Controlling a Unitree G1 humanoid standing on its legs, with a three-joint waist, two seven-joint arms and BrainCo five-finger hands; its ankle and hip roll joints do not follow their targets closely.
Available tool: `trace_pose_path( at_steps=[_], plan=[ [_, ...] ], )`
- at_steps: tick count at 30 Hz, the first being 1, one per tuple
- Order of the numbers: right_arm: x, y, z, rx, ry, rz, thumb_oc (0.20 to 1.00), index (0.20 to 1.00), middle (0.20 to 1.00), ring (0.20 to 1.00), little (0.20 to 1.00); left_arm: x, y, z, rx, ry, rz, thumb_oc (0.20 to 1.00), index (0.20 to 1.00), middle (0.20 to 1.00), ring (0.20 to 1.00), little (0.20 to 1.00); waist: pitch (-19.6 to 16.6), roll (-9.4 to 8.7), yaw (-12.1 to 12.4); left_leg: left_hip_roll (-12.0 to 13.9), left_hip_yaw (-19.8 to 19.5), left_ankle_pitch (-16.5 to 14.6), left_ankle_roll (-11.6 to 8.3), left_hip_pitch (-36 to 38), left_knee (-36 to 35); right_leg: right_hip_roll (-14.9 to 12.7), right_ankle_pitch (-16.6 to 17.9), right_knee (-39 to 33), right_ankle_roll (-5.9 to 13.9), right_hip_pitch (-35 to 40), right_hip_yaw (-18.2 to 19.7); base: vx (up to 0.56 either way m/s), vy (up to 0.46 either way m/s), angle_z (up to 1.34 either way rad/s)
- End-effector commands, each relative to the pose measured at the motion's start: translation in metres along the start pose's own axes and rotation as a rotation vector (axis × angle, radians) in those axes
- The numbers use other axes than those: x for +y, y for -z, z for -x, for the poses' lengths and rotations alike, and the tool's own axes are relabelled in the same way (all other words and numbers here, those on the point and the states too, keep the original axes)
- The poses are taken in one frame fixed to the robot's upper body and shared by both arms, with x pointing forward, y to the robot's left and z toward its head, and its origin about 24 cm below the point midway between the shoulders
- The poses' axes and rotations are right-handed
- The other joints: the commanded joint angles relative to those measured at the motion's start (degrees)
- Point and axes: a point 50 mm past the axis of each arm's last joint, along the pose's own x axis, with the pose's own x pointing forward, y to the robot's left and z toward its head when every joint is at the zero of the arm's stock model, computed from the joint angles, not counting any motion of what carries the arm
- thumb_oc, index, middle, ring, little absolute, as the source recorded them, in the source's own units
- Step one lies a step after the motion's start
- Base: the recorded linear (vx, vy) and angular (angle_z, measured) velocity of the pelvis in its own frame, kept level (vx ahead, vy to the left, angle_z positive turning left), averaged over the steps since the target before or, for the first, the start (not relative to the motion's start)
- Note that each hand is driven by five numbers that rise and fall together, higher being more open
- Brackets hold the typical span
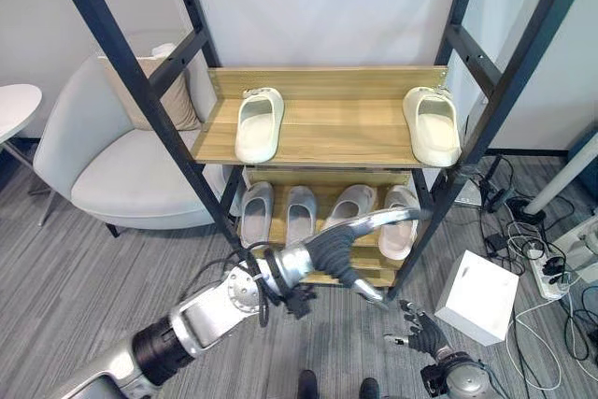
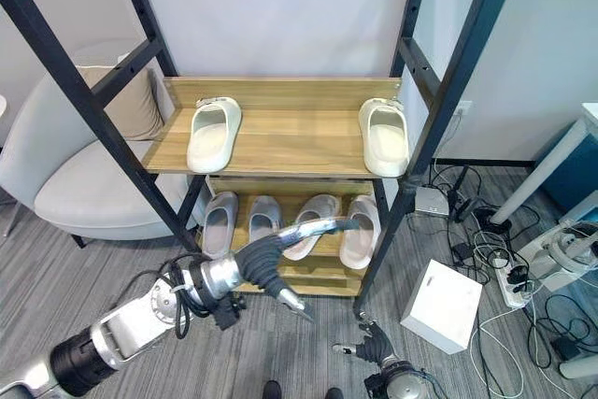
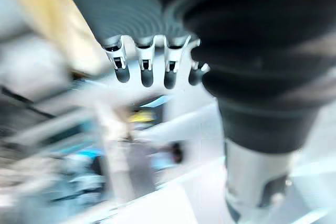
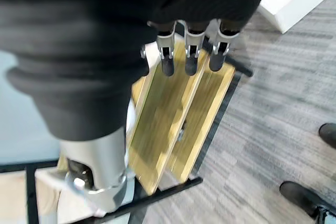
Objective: Arrange the slippers neatly on the shoe rack.
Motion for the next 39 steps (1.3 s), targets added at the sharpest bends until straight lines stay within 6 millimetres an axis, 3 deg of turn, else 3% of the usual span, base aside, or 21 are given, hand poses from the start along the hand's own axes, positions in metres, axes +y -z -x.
trace_pose_path(
  at_steps=[1,2,3,5,7,10,11,12,15,17,27,39],
  plan=[
    [0.001,-0.048,-0.015,-0.195,0.008,-0.010,1.000,1.000,1.000,1.000,1.000,0.056,-0.008,0.001,-0.076,-0.288,-0.043,1.000,1.000,1.000,1.000,1.000,0.1,-2.72,1.3,1.8,-1.9,-11.3,-1.03,3.3,-0.3,-3.7,-9.4,0.0,4.55,5.2,-1.0,0.00,0.000,0.00],
    [0.003,-0.049,-0.016,-0.201,0.006,-0.019,1.000,1.000,1.000,1.000,1.000,0.067,-0.017,-0.001,-0.117,-0.350,-0.109,1.000,1.000,1.000,1.000,1.000,0.0,-2.80,1.4,1.8,-1.9,-11.3,-1.08,3.4,-0.3,-3.7,-9.4,0.0,4.49,5.4,-1.1,0.02,-0.025,0.06],
    [0.007,-0.052,-0.017,-0.210,-0.003,-0.030,1.000,1.000,1.000,1.000,1.000,0.091,-0.028,-0.005,-0.155,-0.501,-0.266,1.000,1.000,1.000,1.000,1.000,-0.3,-2.84,1.4,1.7,-1.9,-11.4,-1.14,3.7,-0.3,-3.8,-9.5,0.0,4.46,5.8,-1.1,0.02,-0.020,0.09],
    [0.008,-0.054,-0.017,-0.221,-0.005,-0.035,1.000,1.000,1.000,1.000,1.000,0.111,-0.035,-0.006,-0.141,-0.595,-0.458,1.000,1.000,1.000,1.000,1.000,-0.3,-2.79,1.3,1.8,-1.7,-11.5,-1.19,4.0,-0.3,-3.8,-9.5,0.0,4.50,5.8,-1.0,0.02,-0.006,0.09],
    [0.006,-0.055,-0.018,-0.235,-0.003,-0.024,1.000,1.000,1.000,1.000,1.000,0.138,-0.038,-0.007,-0.042,-0.652,-0.810,1.000,1.000,1.000,1.000,1.000,-0.3,-2.60,0.9,1.8,-1.3,-11.5,-1.23,4.2,-0.3,-3.7,-9.3,0.0,4.62,5.8,-0.7,0.01,0.004,-0.02],
    [0.004,-0.059,-0.018,-0.259,-0.004,-0.009,1.000,1.000,1.000,1.000,1.000,0.163,-0.043,-0.006,0.056,-0.659,-1.138,1.000,1.000,1.000,1.000,1.000,-0.1,-2.37,0.3,1.8,-0.8,-11.7,-1.16,4.4,-0.3,-3.7,-9.1,0.0,4.86,5.6,-0.3,0.02,0.010,-0.05],
    [0.003,-0.061,-0.017,-0.274,-0.014,0.007,1.000,1.000,1.000,1.000,1.000,0.186,-0.044,-0.002,0.171,-0.658,-1.398,1.000,1.000,1.000,1.000,1.000,0.0,-2.14,-0.5,2.0,-0.3,-11.8,-1.15,4.4,-0.3,-3.6,-8.9,0.1,5.14,5.3,0.3,0.03,0.017,-0.11],
    [0.003,-0.061,-0.017,-0.274,-0.014,0.006,1.000,1.000,1.000,1.000,1.000,0.186,-0.044,-0.002,0.169,-0.657,-1.399,1.000,1.000,1.000,1.000,1.000,0.0,-2.20,-0.4,2.0,-0.2,-11.9,-1.15,4.4,-0.3,-3.6,-8.9,0.1,5.13,5.3,0.3,0.04,0.017,-0.12],
    [0.001,-0.062,-0.015,-0.287,-0.020,0.014,1.000,1.000,1.000,1.000,1.000,0.207,-0.048,0.005,0.288,-0.633,-1.623,1.000,1.000,1.000,1.000,1.000,0.1,-2.06,-1.0,2.1,0.3,-12.0,-1.13,4.4,-0.3,-3.6,-8.9,0.3,5.38,4.7,0.9,0.03,0.008,-0.13],
    [0.000,-0.062,-0.013,-0.297,-0.029,0.025,1.000,1.000,1.000,1.000,1.000,0.229,-0.050,0.014,0.434,-0.618,-1.793,1.000,1.000,1.000,1.000,1.000,0.3,-2.09,-1.8,2.4,1.0,-12.2,-1.18,4.4,-0.3,-3.5,-8.8,0.4,5.57,4.2,1.6,0.05,0.008,-0.17],
    [-0.002,-0.061,-0.007,-0.315,-0.017,0.017,1.000,1.000,1.000,1.000,1.000,0.270,-0.049,0.034,0.783,-0.566,-2.028,1.000,1.000,1.000,1.000,1.000,0.8,-2.93,-4.3,2.9,3.7,-12.8,-0.85,4.0,-0.3,-3.1,-8.1,0.1,6.13,2.2,4.4,0.06,0.010,-0.19],
    [-0.004,-0.054,-0.001,-0.309,-0.003,0.003,1.000,1.000,1.000,1.000,1.000,0.297,-0.080,0.060,0.989,-0.586,-2.131,1.000,1.000,1.000,1.000,1.000,1.6,-4.22,-5.4,3.1,6.8,-13.0,-0.55,2.1,-0.3,-2.8,-6.6,0.0,7.10,-1.4,6.9,0.05,0.039,-0.17]
  ],
)
